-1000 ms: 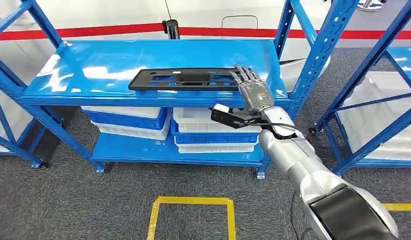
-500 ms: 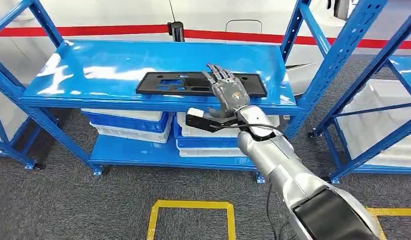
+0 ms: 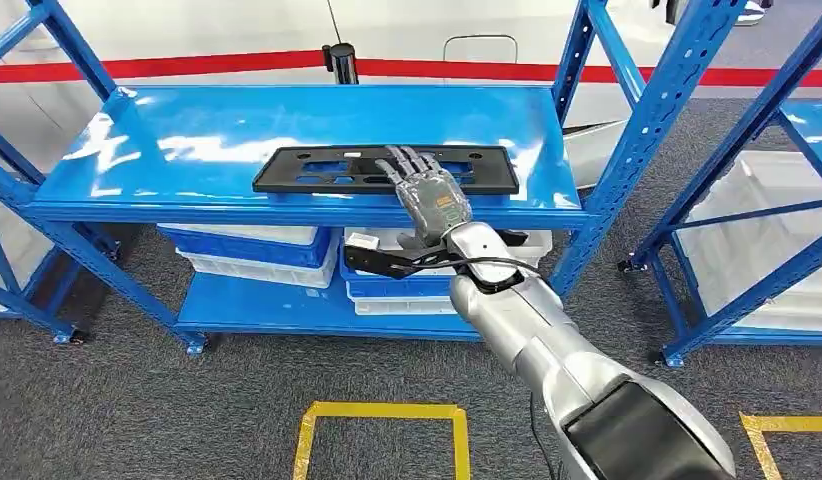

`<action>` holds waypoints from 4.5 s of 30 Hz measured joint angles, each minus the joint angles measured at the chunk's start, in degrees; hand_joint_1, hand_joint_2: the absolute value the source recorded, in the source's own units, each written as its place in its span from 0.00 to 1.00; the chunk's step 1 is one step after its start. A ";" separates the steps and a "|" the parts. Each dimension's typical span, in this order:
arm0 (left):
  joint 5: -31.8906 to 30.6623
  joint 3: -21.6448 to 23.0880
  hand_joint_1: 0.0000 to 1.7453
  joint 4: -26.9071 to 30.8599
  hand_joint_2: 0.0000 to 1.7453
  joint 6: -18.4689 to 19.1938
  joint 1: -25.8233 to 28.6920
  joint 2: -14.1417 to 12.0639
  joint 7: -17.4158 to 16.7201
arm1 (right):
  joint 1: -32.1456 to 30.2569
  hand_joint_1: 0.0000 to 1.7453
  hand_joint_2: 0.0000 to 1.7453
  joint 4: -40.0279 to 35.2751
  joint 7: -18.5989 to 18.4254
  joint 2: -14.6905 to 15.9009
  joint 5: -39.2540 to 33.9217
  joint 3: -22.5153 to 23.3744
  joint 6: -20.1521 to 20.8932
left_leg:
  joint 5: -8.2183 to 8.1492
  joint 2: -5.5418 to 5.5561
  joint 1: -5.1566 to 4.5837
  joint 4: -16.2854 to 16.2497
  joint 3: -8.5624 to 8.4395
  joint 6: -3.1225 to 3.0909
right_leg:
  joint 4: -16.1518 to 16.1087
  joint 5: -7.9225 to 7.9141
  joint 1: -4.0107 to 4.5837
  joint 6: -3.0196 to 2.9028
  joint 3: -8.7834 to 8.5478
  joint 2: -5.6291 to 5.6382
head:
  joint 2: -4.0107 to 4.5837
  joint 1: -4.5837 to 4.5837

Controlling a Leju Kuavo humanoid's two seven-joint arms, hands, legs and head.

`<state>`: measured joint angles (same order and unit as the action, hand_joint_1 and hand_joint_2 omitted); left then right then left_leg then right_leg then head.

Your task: Take the parts from the cabinet and place them on the table.

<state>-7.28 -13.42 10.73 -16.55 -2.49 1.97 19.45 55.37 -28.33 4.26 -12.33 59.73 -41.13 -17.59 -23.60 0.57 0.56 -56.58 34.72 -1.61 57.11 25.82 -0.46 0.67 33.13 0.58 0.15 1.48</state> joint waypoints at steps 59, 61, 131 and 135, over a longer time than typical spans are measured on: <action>0.24 -3.37 0.00 0.02 0.00 -12.48 -0.33 1.25 16.76 | -0.83 0.93 1.00 6.16 -3.08 -1.71 3.69 -0.22 -2.67 | -2.08 0.21 -0.36 -0.83 -0.93 1.09 | 0.27 -1.80 -0.29 -0.43 2.24 -0.19 | -0.02 -0.28; 0.33 -3.69 0.00 0.02 0.00 -12.51 -0.39 1.70 17.18 | -0.83 0.96 1.00 6.14 -2.23 -1.79 3.41 0.06 -3.61 | -4.19 -0.15 -0.12 -3.76 0.38 1.90 | 0.06 -1.70 -0.70 -1.07 1.68 -0.20 | -0.02 0.17; -2.60 -9.84 0.00 0.66 1.00 -9.95 -0.51 1.62 5.53 | -6.72 1.00 1.00 -37.31 18.49 26.18 -20.57 12.92 5.13 | -0.23 0.14 -0.85 -1.59 0.67 -0.52 | 0.84 0.43 -0.92 2.21 0.03 -0.41 | -0.02 0.05; -2.91 -9.84 0.00 0.63 1.00 -10.01 -0.33 1.51 5.51 | -7.27 1.00 1.00 -37.09 18.51 26.40 -20.81 13.14 5.13 | -0.47 0.49 -0.27 -1.92 1.52 0.93 | 0.79 -0.51 -1.29 0.51 0.56 -0.87 | -0.02 0.02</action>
<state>-10.19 -23.26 11.37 -26.56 -2.81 3.48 24.96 48.09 -65.42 22.77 14.08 38.93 -28.00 -12.46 -24.06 1.06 0.29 -58.50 36.24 -0.68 57.91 25.30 -1.75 1.18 33.68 -0.28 0.13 1.51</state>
